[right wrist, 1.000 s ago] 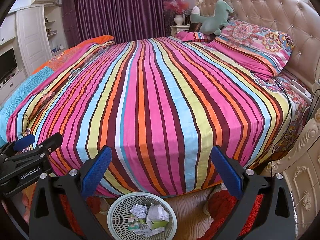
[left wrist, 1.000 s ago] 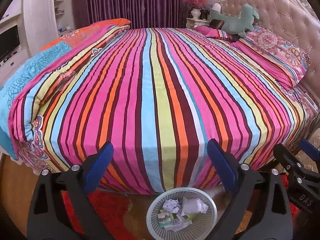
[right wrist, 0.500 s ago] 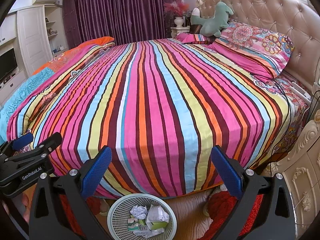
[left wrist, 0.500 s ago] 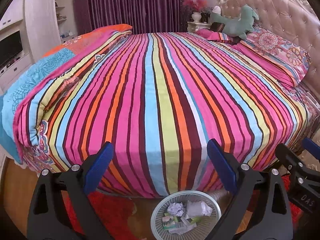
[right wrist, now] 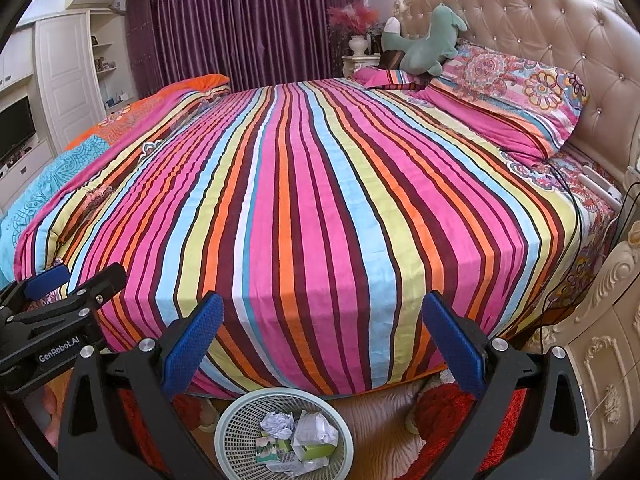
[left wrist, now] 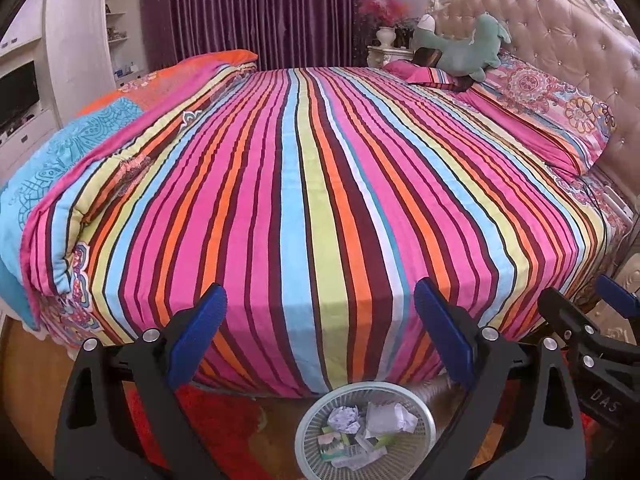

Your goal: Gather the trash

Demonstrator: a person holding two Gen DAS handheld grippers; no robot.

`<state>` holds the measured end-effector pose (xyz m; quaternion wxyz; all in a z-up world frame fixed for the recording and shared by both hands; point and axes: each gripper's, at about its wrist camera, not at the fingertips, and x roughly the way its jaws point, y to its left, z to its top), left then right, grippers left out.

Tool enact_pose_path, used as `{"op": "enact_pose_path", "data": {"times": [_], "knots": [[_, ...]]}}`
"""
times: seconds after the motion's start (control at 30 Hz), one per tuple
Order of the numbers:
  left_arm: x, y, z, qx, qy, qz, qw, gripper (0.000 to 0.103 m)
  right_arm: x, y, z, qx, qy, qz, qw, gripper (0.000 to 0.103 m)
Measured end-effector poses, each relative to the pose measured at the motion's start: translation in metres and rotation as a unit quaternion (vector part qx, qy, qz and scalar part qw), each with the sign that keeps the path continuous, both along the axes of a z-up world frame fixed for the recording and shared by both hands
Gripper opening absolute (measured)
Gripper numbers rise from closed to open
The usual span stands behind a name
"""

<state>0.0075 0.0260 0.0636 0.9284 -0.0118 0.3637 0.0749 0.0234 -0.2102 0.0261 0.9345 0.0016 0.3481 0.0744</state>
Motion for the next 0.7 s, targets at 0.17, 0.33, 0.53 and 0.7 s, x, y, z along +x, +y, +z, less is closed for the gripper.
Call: {"op": "enact_pose_path", "data": {"times": [0.17, 0.33, 0.53, 0.7], "knots": [[-0.0001, 0.0003, 0.0001, -0.004, 0.002, 0.001, 1.0, 0.092, -0.0002, -0.0002, -0.0005, 0.0, 0.001, 0.001, 1.0, 0.095], [-0.0012, 0.0018, 0.0009, 0.003, -0.007, 0.01, 0.9999, 0.092, 0.0003, -0.0012, -0.0011, 0.002, 0.004, -0.001, 1.0, 0.095], [-0.0014, 0.0049, 0.0034, -0.003, -0.01, 0.016, 0.9998, 0.092, 0.0002, -0.0003, -0.0041, 0.001, 0.008, 0.001, 1.0, 0.095], [-0.0023, 0.0078, 0.006, 0.0, -0.013, 0.018, 0.9997, 0.092, 0.0006, -0.0008, -0.0057, 0.002, 0.012, 0.001, 1.0, 0.095]]}}
